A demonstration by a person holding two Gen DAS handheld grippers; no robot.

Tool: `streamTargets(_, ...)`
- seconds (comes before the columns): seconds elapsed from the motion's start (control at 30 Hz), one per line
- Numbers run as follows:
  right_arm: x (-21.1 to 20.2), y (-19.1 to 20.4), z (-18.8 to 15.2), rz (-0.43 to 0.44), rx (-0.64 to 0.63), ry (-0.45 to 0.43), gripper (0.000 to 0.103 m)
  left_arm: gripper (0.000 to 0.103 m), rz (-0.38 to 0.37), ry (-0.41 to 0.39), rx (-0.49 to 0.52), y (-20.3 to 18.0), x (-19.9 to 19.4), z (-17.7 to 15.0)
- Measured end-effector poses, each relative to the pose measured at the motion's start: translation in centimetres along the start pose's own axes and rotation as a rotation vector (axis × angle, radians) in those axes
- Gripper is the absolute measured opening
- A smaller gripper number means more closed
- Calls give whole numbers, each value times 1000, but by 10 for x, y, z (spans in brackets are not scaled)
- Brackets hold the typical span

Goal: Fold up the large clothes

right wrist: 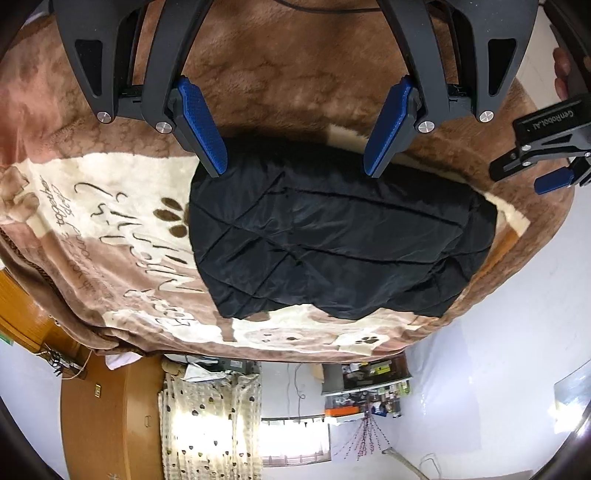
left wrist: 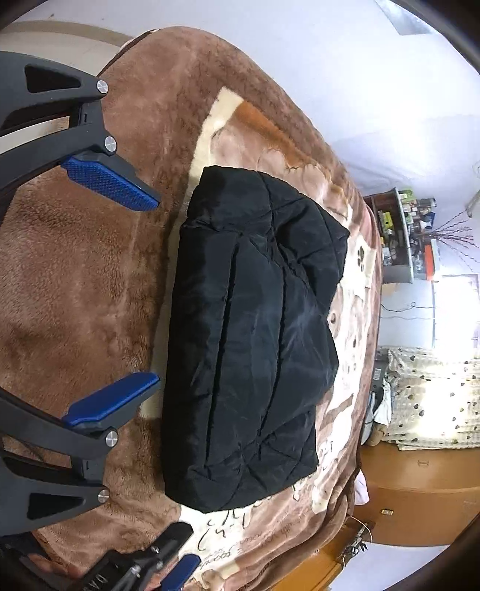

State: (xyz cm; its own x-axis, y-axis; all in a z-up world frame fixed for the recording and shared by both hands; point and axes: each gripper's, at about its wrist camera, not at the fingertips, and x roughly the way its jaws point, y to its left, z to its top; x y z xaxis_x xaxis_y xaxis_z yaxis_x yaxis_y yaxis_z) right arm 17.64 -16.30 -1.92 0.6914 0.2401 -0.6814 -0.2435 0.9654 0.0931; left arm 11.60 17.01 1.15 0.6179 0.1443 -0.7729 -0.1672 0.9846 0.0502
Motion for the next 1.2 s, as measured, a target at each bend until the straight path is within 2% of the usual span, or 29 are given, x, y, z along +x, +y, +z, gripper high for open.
streamTargets(0.63, -14, 12, -12, 2, 11, -9, 76, 89, -10, -54, -8, -9, -22, -10)
streamTargets(0.9, -14, 13, -11, 7, 10, 0, 76, 89, 45, -58, 5, -11, -21, -12)
streamTargets(1.0, -14, 13, -12, 7, 10, -1, 76, 89, 16, -49, -9, -10, -20, -13)
streamTargets(1.2, -14, 14, -12, 7, 12, -1, 76, 89, 12, -44, -12, -11, -20, -14)
